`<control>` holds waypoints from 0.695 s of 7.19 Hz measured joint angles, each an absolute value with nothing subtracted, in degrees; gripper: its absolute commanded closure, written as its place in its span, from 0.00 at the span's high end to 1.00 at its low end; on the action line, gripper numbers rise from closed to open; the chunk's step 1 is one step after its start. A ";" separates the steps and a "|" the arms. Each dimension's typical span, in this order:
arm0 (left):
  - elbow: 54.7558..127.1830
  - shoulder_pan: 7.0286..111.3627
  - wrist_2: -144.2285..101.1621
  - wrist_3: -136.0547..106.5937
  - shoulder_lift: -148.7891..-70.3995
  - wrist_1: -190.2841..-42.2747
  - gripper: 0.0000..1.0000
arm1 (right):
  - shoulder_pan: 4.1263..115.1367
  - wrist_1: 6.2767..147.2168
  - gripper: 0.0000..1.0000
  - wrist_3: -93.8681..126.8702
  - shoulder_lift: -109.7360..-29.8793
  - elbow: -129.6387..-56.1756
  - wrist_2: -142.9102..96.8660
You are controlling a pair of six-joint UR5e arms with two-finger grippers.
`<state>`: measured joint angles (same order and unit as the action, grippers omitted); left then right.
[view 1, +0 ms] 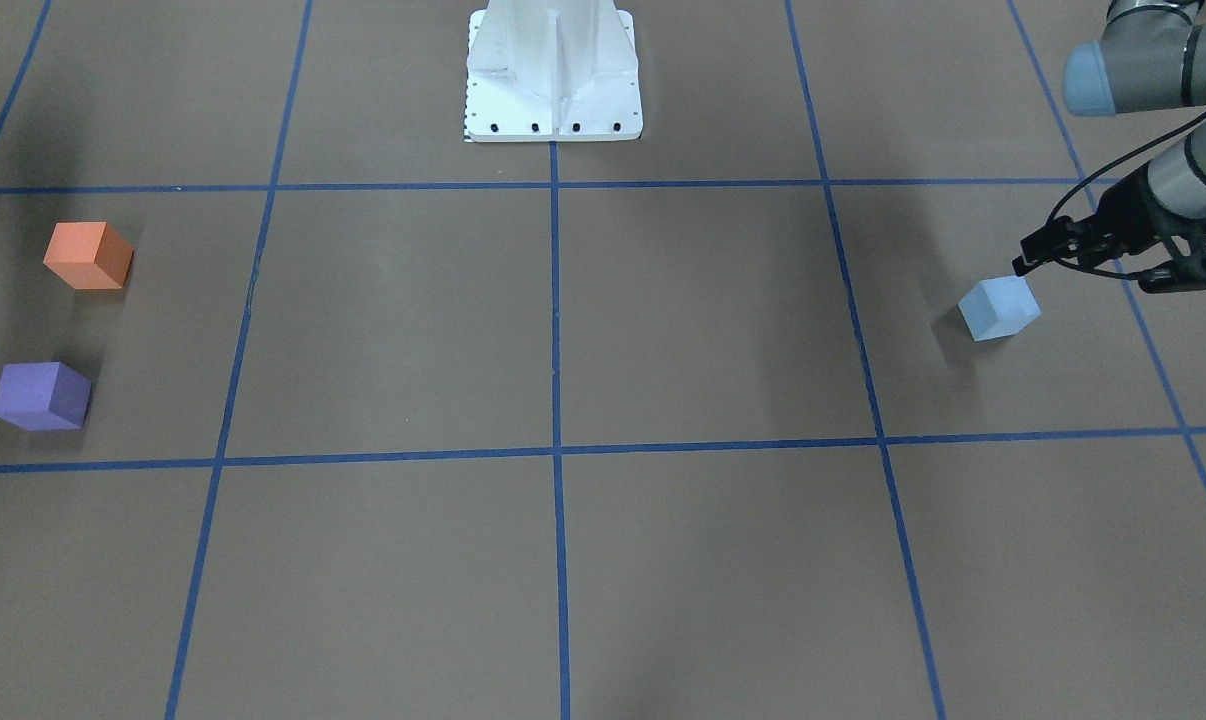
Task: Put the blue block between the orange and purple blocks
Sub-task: 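Lower the left gripper onto the light-blue cube and close it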
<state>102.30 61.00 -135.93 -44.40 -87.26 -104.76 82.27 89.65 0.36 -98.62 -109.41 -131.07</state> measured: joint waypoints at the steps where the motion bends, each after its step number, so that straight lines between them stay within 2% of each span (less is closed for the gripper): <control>1: 101.83 58.21 -133.46 -48.17 -87.98 -104.81 1.00 | 82.23 89.65 1.00 0.38 -98.62 -109.45 -131.15; 5: 97.22 53.38 -128.28 -51.04 -88.74 -108.44 1.00 | 82.21 89.57 1.00 0.42 -98.60 -109.63 -132.32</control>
